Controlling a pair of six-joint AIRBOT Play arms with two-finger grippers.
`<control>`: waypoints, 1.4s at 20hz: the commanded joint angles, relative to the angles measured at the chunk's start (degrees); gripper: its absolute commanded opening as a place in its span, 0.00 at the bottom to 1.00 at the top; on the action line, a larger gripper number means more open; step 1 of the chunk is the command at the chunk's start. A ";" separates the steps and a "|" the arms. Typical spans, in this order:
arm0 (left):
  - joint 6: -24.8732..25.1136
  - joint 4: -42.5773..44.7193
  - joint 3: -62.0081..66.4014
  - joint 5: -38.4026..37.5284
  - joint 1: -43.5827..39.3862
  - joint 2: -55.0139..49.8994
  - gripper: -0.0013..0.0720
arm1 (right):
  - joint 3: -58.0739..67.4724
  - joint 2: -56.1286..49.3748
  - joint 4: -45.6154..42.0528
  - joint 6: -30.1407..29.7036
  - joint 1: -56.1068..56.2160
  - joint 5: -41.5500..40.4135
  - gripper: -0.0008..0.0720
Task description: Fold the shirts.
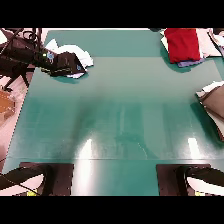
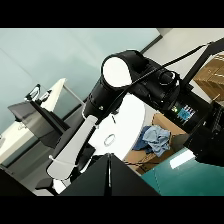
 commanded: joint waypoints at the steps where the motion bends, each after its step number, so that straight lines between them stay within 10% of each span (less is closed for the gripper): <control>1: 0.02 0.02 0.02 0.52 -0.02 0.02 0.98 | -0.02 -0.04 0.00 0.02 0.04 -0.04 0.04; 4: 5.62 -0.35 0.02 11.08 -0.02 0.02 0.98 | -0.02 -0.04 0.00 0.02 0.04 -0.04 0.04; 10: 1.44 -4.20 0.02 28.52 -0.02 0.02 0.98 | -0.04 -0.09 -0.09 -0.17 0.04 -0.44 0.04; 15: 0.24 1.31 0.02 28.87 -0.02 -0.04 0.98 | -0.02 -0.09 -0.11 -0.17 -0.07 0.20 0.04; 18: -1.05 10.40 0.02 23.50 -0.02 -0.31 0.19 | -0.04 -0.28 -0.17 -0.17 -0.07 0.72 0.04; 21: -1.73 16.61 0.02 23.76 -0.02 -1.99 0.19 | -0.04 -0.33 -0.20 -0.17 -0.07 0.90 0.04; 22: -3.10 20.26 0.02 24.28 -0.02 -3.32 0.35 | -0.04 -0.33 -0.15 -0.17 -0.07 0.90 0.04; 23: -5.68 23.21 0.02 25.03 0.04 -5.16 0.76 | -0.02 -0.33 -0.15 -0.20 -0.07 0.96 0.04; 24: -7.63 24.17 0.02 26.43 0.63 -7.93 0.87 | -0.04 -0.33 -0.17 -0.20 -0.07 1.20 0.04; 28: -16.90 19.19 0.02 28.87 6.16 -22.01 0.88 | -0.02 -0.33 -0.15 -1.95 -0.07 3.06 0.04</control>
